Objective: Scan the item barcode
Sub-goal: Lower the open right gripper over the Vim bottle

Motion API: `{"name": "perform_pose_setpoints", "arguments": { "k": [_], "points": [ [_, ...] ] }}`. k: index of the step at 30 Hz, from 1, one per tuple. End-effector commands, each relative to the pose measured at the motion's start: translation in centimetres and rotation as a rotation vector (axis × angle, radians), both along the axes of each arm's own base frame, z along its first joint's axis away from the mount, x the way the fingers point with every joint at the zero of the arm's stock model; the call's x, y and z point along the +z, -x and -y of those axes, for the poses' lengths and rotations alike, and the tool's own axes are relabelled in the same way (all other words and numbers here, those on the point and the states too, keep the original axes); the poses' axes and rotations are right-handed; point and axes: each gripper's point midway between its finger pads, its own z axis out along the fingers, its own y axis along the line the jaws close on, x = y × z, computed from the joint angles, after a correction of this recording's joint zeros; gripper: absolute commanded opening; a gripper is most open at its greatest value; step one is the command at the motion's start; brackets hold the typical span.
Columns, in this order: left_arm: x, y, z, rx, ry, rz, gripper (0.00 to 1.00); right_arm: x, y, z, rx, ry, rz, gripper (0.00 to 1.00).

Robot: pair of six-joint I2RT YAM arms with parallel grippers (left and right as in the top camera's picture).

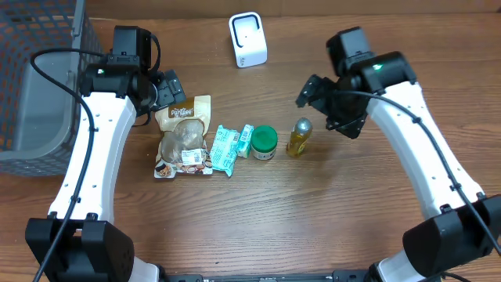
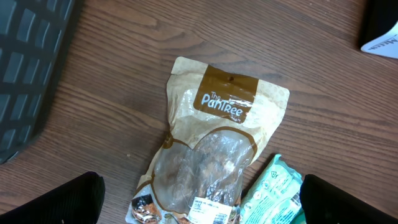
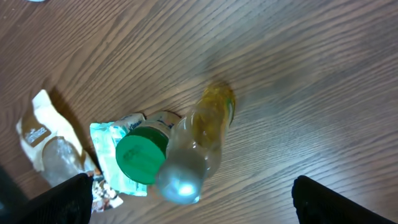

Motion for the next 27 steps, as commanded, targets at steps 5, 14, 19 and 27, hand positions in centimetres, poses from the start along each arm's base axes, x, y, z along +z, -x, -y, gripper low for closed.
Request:
{"name": "perform_pose_setpoints", "arguments": {
  "k": [5,14,19,27],
  "points": [
    [0.7,-0.2,0.0,-0.002,-0.006,0.018,1.0,0.6,-0.2,-1.1,-0.055,0.121,0.084,1.0],
    [0.7,-0.2,0.0,-0.002,-0.006,0.018,1.0,-1.9,-0.7,-1.5,-0.07,0.157,0.035,1.0],
    [0.7,-0.2,0.0,-0.002,-0.006,0.018,1.0,-4.2,-0.6,-1.5,-0.064,0.188,-0.023,1.0],
    [0.7,-0.2,0.0,-0.002,-0.006,0.018,1.0,-5.3,-0.3,-1.6,-0.059,0.189,-0.056,0.99]
  ]
}}
